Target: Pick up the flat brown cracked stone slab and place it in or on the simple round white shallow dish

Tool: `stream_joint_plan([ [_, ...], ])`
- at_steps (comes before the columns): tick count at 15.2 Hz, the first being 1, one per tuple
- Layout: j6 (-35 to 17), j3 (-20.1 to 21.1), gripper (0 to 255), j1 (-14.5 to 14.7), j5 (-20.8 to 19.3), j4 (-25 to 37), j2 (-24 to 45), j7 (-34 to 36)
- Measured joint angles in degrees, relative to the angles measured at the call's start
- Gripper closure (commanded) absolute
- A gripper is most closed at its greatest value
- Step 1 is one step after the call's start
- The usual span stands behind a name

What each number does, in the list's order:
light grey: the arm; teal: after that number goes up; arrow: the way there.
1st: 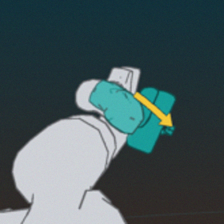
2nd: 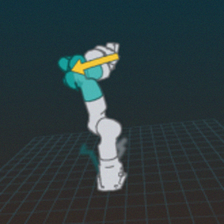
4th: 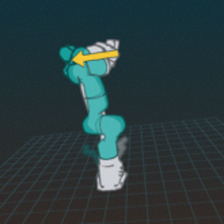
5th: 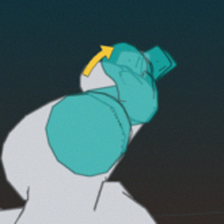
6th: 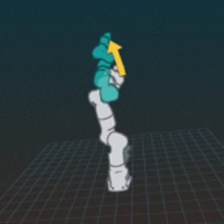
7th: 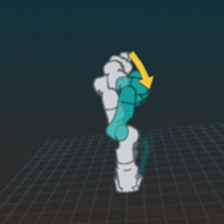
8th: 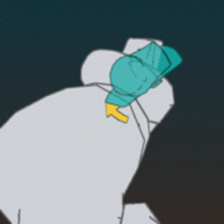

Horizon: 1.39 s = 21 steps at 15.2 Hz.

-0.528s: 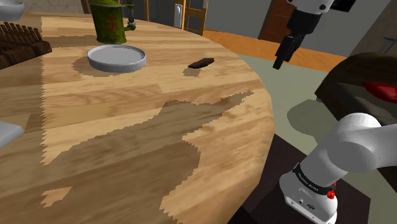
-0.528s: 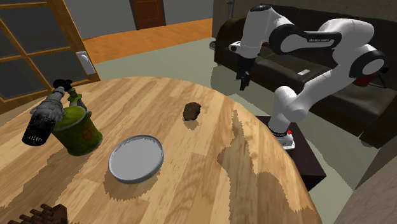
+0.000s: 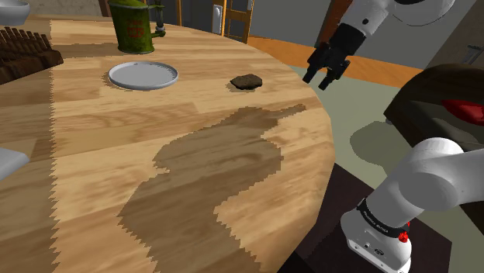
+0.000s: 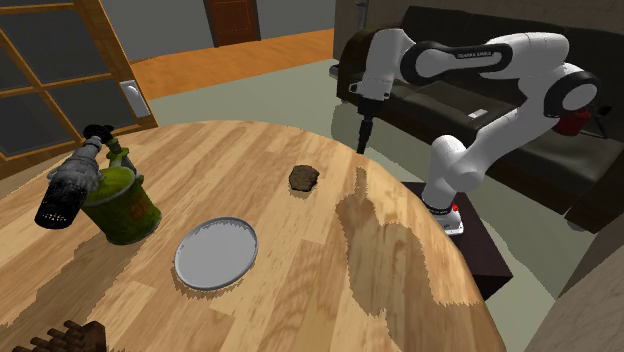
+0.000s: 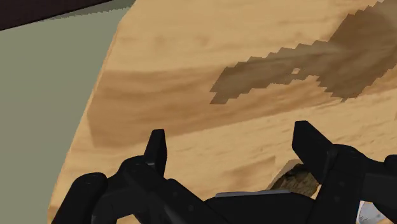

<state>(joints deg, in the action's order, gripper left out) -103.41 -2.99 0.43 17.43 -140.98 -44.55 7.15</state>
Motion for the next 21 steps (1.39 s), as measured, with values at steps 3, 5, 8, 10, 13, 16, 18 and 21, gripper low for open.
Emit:
stream_joint_plan([
  [3, -8.8, -2.9, 0, 1.2, 11.2, -3.4, 1.8, 2.5],
  [5, -15.6, -4.6, 0, 2.9, 19.8, -6.0, 3.3, 2.7],
  [8, -25.2, -7.7, 0, 7.0, 34.8, -8.3, 6.3, 0.6],
  [10, -30.8, -10.1, 0, 10.6, 46.3, -8.8, 8.8, -2.9],
  [13, -34.3, -10.3, 0, 13.0, 53.8, -8.7, 10.8, -5.5],
  [16, -36.0, -9.8, 0, 14.7, 57.2, -7.5, 13.5, -7.3],
  [18, -36.8, -9.7, 0, 15.4, 58.9, -6.7, 14.8, -8.4],
  [21, -37.2, -9.6, 0, 15.7, 59.6, -6.4, 15.1, -8.9],
])
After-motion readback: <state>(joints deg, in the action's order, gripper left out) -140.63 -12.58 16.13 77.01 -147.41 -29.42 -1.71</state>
